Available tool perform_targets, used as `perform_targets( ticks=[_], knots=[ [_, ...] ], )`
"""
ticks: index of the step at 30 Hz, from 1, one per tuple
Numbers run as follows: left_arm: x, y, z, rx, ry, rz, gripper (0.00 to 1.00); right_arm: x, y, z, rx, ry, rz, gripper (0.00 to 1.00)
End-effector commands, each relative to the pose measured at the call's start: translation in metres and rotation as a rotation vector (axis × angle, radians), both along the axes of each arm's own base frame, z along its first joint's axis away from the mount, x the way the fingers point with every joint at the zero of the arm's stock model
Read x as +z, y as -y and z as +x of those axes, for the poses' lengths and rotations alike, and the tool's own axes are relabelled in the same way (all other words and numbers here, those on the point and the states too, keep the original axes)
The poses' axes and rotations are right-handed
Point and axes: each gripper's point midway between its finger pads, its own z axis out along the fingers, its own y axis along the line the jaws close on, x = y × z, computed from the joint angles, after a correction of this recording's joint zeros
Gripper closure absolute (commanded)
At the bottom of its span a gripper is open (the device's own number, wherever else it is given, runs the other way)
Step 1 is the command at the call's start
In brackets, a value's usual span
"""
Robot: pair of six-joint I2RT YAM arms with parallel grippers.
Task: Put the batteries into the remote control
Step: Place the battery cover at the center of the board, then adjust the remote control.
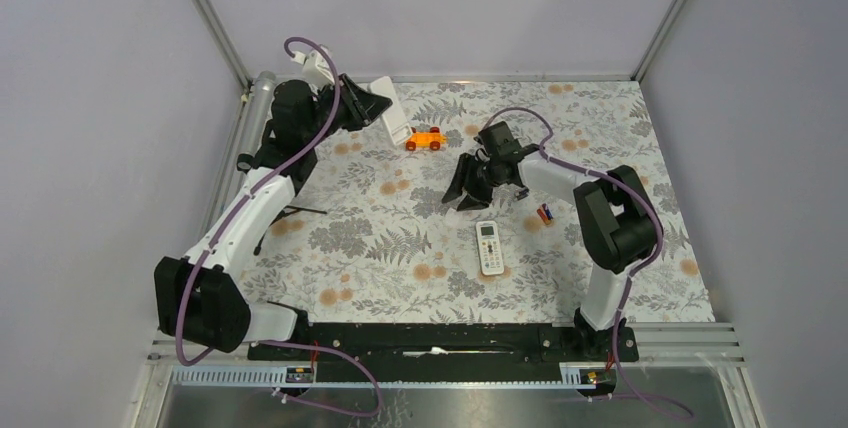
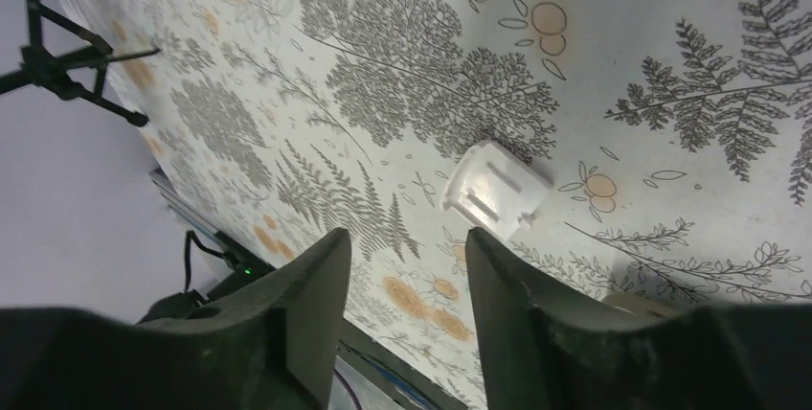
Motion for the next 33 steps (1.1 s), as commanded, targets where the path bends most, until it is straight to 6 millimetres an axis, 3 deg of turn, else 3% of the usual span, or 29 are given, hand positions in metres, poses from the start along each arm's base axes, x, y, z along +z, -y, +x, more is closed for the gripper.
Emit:
perform_targets(
  ticks=[1, 5, 11, 13, 18, 21, 26, 33],
  knots=[
    [0.042, 0.002, -0.011, -0.041, 0.131, -0.057, 1.0, 0.05, -0.005, 0.024, 0.01, 0.163, 0.026, 0.38],
    [0.059, 0.002, -0.015, -0.058, 0.157, -0.12, 1.0, 0.111, -0.018, 0.029, 0.026, 0.33, 0.192, 0.27],
    [0.094, 0.007, -0.023, -0.108, 0.165, -0.316, 1.0, 0.242, -0.038, 0.015, 0.067, 0.69, 0.65, 0.11],
    [0.105, 0.008, -0.025, -0.121, 0.154, -0.38, 1.0, 0.275, -0.041, 0.012, 0.079, 0.752, 0.757, 0.09],
    [0.129, 0.013, -0.034, -0.188, 0.147, -0.52, 1.0, 0.327, -0.052, 0.015, 0.096, 0.773, 0.968, 0.07],
    [0.136, 0.015, -0.039, -0.216, 0.137, -0.546, 1.0, 0.341, -0.061, 0.022, 0.1, 0.761, 1.05, 0.08],
    [0.134, 0.017, -0.045, -0.243, 0.113, -0.556, 1.0, 0.366, -0.066, 0.02, 0.157, 0.808, 1.15, 0.3],
    [0.13, 0.021, -0.047, -0.273, 0.073, -0.556, 1.0, 0.369, -0.069, 0.009, 0.224, 0.82, 1.181, 0.78]
  ],
)
